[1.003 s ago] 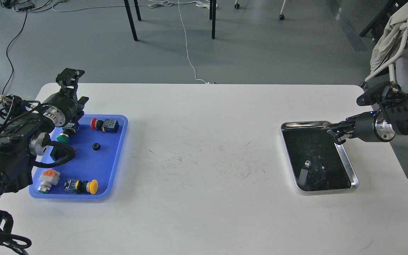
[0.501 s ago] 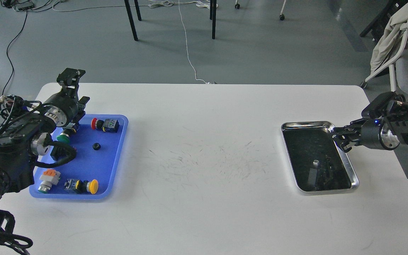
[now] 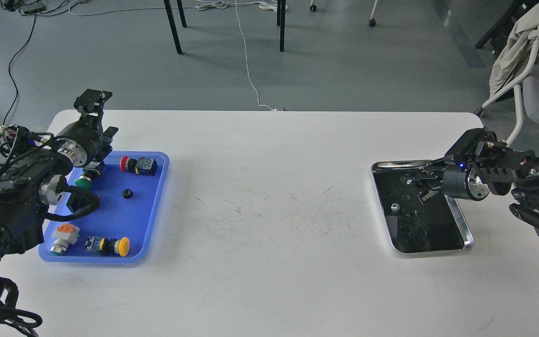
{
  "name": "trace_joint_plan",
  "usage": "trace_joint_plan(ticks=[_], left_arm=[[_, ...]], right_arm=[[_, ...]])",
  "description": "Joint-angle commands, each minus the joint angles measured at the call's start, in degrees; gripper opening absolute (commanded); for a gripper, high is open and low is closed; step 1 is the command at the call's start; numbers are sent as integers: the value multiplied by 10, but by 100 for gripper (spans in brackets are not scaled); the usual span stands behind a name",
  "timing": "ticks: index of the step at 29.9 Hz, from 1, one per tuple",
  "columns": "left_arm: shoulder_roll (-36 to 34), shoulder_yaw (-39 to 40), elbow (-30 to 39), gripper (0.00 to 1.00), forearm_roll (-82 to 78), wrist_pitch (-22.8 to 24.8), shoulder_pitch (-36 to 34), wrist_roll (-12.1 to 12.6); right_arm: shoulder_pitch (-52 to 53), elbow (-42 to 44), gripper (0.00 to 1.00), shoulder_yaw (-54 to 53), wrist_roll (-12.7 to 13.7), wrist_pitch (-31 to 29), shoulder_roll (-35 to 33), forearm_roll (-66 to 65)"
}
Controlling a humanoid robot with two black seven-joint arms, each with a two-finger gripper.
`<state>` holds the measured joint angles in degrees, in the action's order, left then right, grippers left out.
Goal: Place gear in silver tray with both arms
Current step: 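Raise the right gripper up and away from the silver tray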
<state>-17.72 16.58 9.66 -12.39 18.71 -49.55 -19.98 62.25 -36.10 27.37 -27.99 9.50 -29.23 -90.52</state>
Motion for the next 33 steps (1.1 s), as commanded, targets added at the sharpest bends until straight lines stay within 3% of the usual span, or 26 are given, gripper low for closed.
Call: trace_joint_plan(ticks=[1, 18, 24, 26, 31, 33], left_arm=[[1, 0, 0, 97, 0, 0, 1, -1], [1, 1, 1, 97, 0, 0, 0, -7], [1, 1, 1, 97, 0, 0, 0, -6], [1, 1, 1, 97, 0, 0, 0, -6], [1, 0, 1, 97, 0, 0, 0, -6], [1, 0, 1, 97, 0, 0, 0, -6]], right_arm=[[-12, 22, 1, 6, 0, 5, 17, 0], [-18, 53, 2, 1, 0, 4, 47, 4], [-18, 53, 16, 3, 0, 3, 51, 5], [-18, 53, 28, 3, 0, 3, 51, 5], [-16, 48, 43, -1, 0, 2, 51, 20], [-14, 46, 44, -1, 0, 2, 51, 30]])
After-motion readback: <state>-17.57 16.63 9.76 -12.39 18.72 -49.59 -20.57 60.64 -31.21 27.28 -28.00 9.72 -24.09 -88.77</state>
